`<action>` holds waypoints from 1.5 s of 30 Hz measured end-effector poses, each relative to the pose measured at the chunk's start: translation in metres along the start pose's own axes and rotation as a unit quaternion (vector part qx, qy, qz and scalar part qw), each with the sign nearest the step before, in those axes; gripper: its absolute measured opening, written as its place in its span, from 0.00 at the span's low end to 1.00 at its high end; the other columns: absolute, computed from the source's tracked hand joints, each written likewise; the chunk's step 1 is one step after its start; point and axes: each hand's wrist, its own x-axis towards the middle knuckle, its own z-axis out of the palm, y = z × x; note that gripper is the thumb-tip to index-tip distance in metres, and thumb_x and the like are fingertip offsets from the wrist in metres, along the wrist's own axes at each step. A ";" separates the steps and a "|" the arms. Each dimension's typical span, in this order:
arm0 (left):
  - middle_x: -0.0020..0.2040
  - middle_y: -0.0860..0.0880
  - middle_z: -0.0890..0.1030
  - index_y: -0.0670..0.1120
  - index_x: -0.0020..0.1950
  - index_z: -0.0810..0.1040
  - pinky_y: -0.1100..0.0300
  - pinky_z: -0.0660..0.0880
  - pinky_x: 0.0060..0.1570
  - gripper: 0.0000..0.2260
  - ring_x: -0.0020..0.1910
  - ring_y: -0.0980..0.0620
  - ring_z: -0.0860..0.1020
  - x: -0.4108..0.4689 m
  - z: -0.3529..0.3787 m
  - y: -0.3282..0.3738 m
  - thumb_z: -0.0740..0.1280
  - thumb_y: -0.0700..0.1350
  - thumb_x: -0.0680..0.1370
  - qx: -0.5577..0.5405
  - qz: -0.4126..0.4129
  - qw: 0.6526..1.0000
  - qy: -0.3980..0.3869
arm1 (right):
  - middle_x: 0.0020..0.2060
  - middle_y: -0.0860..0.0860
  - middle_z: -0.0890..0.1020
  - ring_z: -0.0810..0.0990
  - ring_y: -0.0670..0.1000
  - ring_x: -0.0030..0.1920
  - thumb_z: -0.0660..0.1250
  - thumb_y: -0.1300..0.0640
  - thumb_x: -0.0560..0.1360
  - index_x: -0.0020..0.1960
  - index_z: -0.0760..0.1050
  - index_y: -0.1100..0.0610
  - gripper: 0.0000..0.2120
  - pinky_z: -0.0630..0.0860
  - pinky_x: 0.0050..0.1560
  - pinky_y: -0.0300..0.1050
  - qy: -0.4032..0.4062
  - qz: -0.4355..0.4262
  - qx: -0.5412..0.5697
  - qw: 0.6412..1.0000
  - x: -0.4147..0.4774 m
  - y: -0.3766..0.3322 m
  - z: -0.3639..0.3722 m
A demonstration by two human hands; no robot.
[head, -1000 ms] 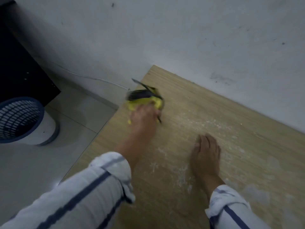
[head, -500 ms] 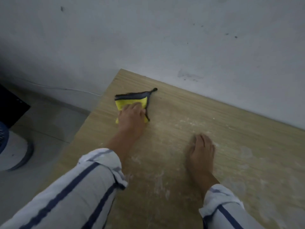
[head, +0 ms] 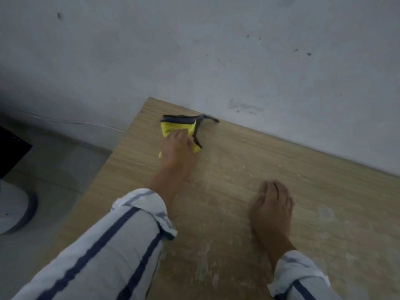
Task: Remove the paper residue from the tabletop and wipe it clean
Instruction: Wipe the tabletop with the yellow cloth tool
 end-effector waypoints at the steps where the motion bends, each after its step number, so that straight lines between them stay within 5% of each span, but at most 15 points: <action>1: 0.56 0.38 0.78 0.40 0.57 0.76 0.48 0.70 0.55 0.14 0.56 0.38 0.75 -0.004 -0.001 0.005 0.57 0.45 0.77 0.002 0.032 0.999 -0.027 | 0.68 0.60 0.67 0.59 0.60 0.71 0.49 0.55 0.76 0.68 0.65 0.61 0.23 0.52 0.73 0.59 0.000 0.001 0.000 1.000 0.000 0.000 0.000; 5: 0.72 0.49 0.67 0.48 0.70 0.69 0.49 0.62 0.66 0.18 0.69 0.47 0.64 -0.034 0.004 0.024 0.57 0.48 0.80 0.059 0.243 0.957 -0.150 | 0.67 0.62 0.69 0.61 0.62 0.70 0.48 0.52 0.73 0.67 0.67 0.63 0.27 0.54 0.71 0.61 0.015 0.011 0.007 1.000 0.000 -0.001 0.003; 7: 0.74 0.50 0.63 0.50 0.72 0.64 0.48 0.60 0.66 0.19 0.71 0.47 0.61 -0.006 -0.005 -0.003 0.55 0.48 0.80 0.114 0.168 0.972 -0.122 | 0.66 0.62 0.69 0.62 0.62 0.69 0.49 0.52 0.73 0.67 0.68 0.63 0.27 0.55 0.70 0.61 0.022 0.012 0.004 1.000 0.001 -0.003 0.004; 11: 0.66 0.43 0.72 0.44 0.63 0.71 0.48 0.64 0.62 0.14 0.65 0.41 0.67 0.050 -0.035 -0.062 0.55 0.43 0.79 0.087 -0.136 0.987 0.001 | 0.65 0.63 0.70 0.63 0.63 0.69 0.50 0.53 0.72 0.65 0.69 0.64 0.26 0.56 0.70 0.62 0.037 0.010 0.004 0.999 0.001 -0.004 0.003; 13: 0.62 0.41 0.74 0.43 0.59 0.72 0.48 0.65 0.60 0.11 0.62 0.40 0.69 0.046 -0.037 -0.054 0.55 0.42 0.79 0.072 -0.182 0.980 0.022 | 0.65 0.63 0.70 0.63 0.63 0.69 0.50 0.53 0.72 0.65 0.69 0.64 0.26 0.56 0.70 0.62 0.040 0.011 0.004 0.999 0.001 -0.004 0.005; 15: 0.62 0.39 0.73 0.42 0.62 0.72 0.48 0.66 0.60 0.13 0.62 0.40 0.70 0.017 -0.024 -0.023 0.55 0.41 0.79 0.051 -0.107 0.992 -0.044 | 0.64 0.63 0.70 0.64 0.63 0.68 0.50 0.53 0.72 0.64 0.69 0.64 0.26 0.57 0.69 0.63 0.047 0.008 0.004 0.999 0.000 -0.003 0.006; 18: 0.64 0.41 0.76 0.41 0.62 0.75 0.45 0.70 0.58 0.18 0.62 0.40 0.73 -0.055 -0.007 0.009 0.54 0.44 0.77 0.025 0.184 0.976 -0.116 | 0.65 0.64 0.70 0.64 0.64 0.68 0.50 0.54 0.72 0.64 0.69 0.64 0.26 0.58 0.69 0.62 0.045 -0.007 0.008 0.999 0.000 -0.002 0.003; 19: 0.62 0.44 0.78 0.42 0.60 0.77 0.46 0.73 0.55 0.18 0.60 0.42 0.75 -0.068 -0.008 0.005 0.55 0.46 0.76 0.037 0.219 0.966 -0.131 | 0.65 0.64 0.69 0.63 0.64 0.68 0.50 0.54 0.72 0.65 0.69 0.65 0.26 0.57 0.69 0.62 0.035 -0.010 0.012 0.999 -0.001 -0.002 0.002; 26: 0.66 0.42 0.73 0.45 0.68 0.68 0.48 0.64 0.62 0.17 0.66 0.42 0.67 -0.068 -0.038 -0.034 0.56 0.45 0.79 0.044 -0.111 0.992 -0.044 | 0.65 0.64 0.71 0.65 0.63 0.67 0.57 0.62 0.74 0.63 0.71 0.64 0.18 0.59 0.68 0.60 0.032 -0.006 0.033 0.999 0.002 0.001 0.001; 35: 0.76 0.53 0.58 0.49 0.70 0.66 0.52 0.55 0.68 0.17 0.74 0.49 0.56 -0.241 0.011 0.073 0.54 0.48 0.81 0.072 0.108 0.976 -0.173 | 0.74 0.57 0.58 0.51 0.57 0.75 0.58 0.62 0.76 0.71 0.62 0.58 0.24 0.43 0.73 0.55 -0.032 -0.053 0.043 0.997 -0.078 0.053 -0.029; 38: 0.75 0.50 0.62 0.48 0.69 0.68 0.48 0.58 0.67 0.21 0.74 0.47 0.59 -0.269 0.011 0.079 0.51 0.51 0.78 0.069 0.163 0.962 -0.208 | 0.74 0.56 0.59 0.51 0.56 0.75 0.55 0.59 0.79 0.72 0.61 0.58 0.22 0.44 0.73 0.54 -0.046 -0.046 0.043 0.997 -0.106 0.095 -0.038; 40: 0.72 0.44 0.67 0.45 0.71 0.67 0.45 0.60 0.66 0.27 0.72 0.45 0.64 -0.268 0.003 0.067 0.49 0.53 0.75 0.046 0.108 0.981 -0.158 | 0.73 0.57 0.61 0.53 0.57 0.74 0.54 0.58 0.80 0.71 0.63 0.59 0.20 0.46 0.73 0.55 -0.040 -0.045 0.055 0.997 -0.116 0.117 -0.044; 43: 0.75 0.45 0.63 0.43 0.73 0.63 0.47 0.57 0.69 0.22 0.74 0.47 0.59 -0.266 -0.007 0.059 0.55 0.47 0.80 0.051 -0.022 0.993 -0.101 | 0.72 0.58 0.63 0.55 0.58 0.74 0.55 0.58 0.79 0.69 0.65 0.59 0.19 0.48 0.73 0.56 -0.037 -0.062 0.074 0.995 -0.126 0.133 -0.050; 45: 0.75 0.46 0.61 0.43 0.72 0.64 0.48 0.55 0.70 0.20 0.75 0.48 0.56 -0.286 -0.003 0.071 0.57 0.45 0.80 0.052 0.006 0.991 -0.123 | 0.72 0.58 0.63 0.55 0.58 0.74 0.55 0.59 0.79 0.69 0.65 0.60 0.19 0.50 0.73 0.56 -0.046 -0.086 0.098 0.990 -0.133 0.133 -0.052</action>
